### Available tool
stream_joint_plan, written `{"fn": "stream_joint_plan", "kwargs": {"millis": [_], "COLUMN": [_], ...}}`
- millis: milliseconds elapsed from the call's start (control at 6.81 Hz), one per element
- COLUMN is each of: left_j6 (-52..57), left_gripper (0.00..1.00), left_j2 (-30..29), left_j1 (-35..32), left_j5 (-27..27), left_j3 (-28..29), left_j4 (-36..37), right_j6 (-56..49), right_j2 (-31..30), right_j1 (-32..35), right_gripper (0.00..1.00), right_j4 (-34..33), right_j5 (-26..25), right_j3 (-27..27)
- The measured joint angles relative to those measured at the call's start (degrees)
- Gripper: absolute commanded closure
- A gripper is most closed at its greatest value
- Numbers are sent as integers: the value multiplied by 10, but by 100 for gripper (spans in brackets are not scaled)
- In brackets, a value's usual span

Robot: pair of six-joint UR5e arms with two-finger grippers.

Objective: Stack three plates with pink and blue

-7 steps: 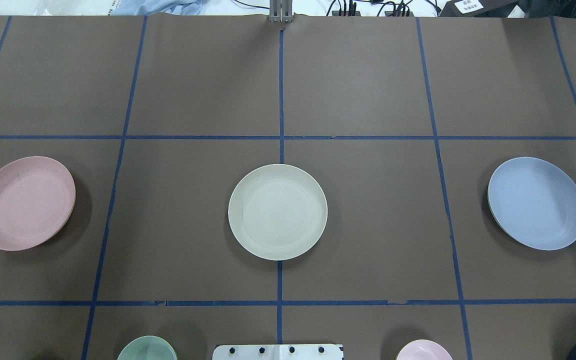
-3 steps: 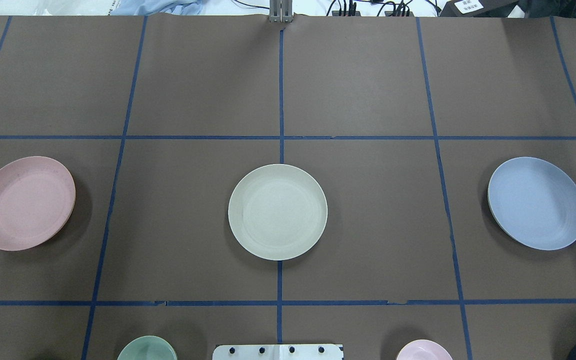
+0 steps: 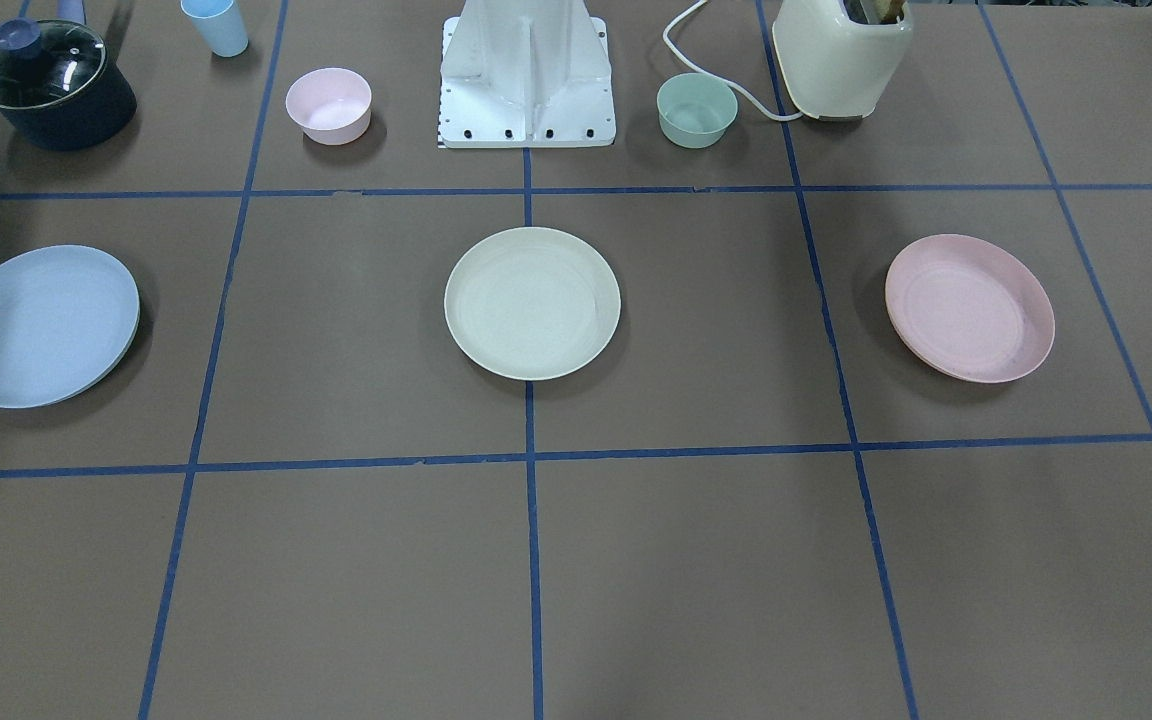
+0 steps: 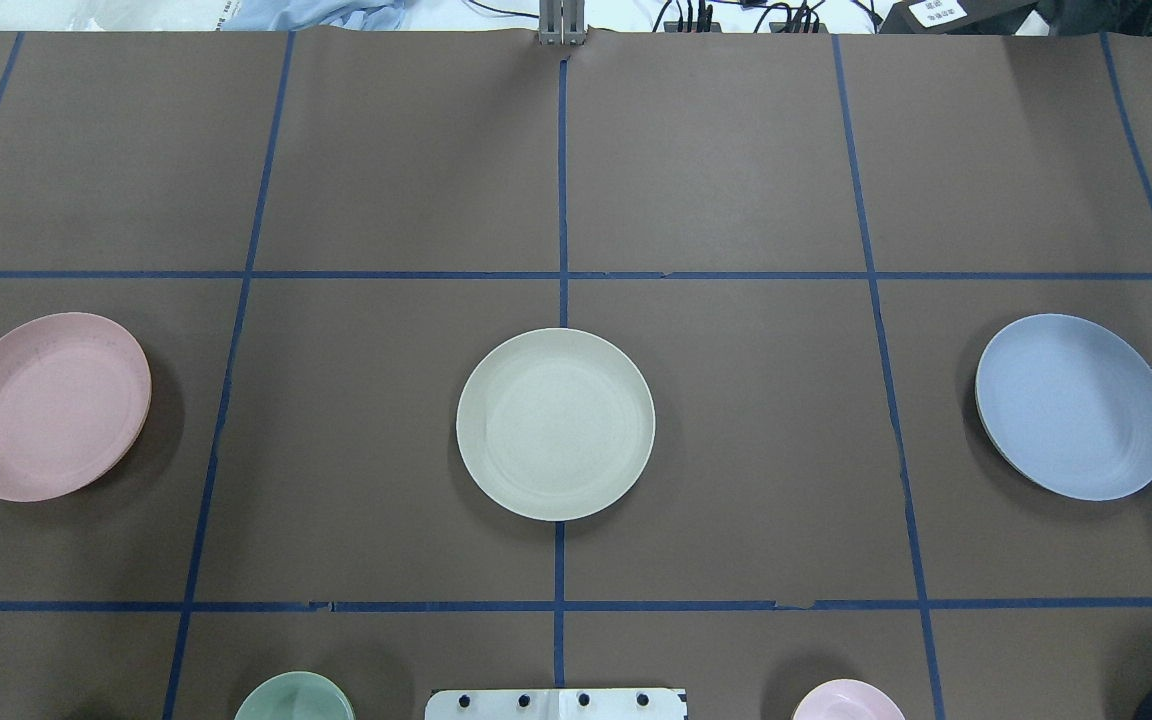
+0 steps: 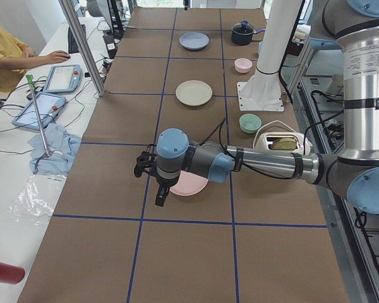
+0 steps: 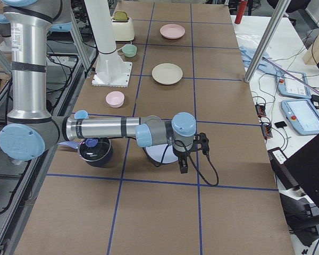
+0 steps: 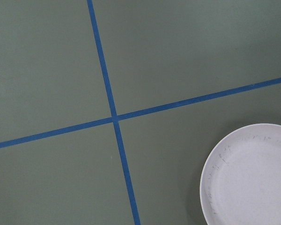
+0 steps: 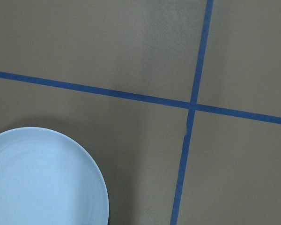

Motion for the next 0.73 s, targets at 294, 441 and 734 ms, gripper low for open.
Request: {"fn": "stream_joint_plan", "kwargs": {"millis": [294, 441, 734], "left_j6": [3, 4, 5], "left_gripper": [0, 0, 0], "left_j2": [-27, -30, -27], "left_j1": [-2, -4, -6], "left_j5": [-1, -1, -1], "left_j3": [36, 41, 41], "left_j4": [13, 17, 18], "right_j6": [3, 4, -2], "right_j2": [-6, -8, -18], "right_j1": [8, 10, 9], "right_gripper": [0, 0, 0], "right_j4": [-6, -17, -30], "right_j5": [0, -1, -16], "right_j3": [14, 21, 31]}}
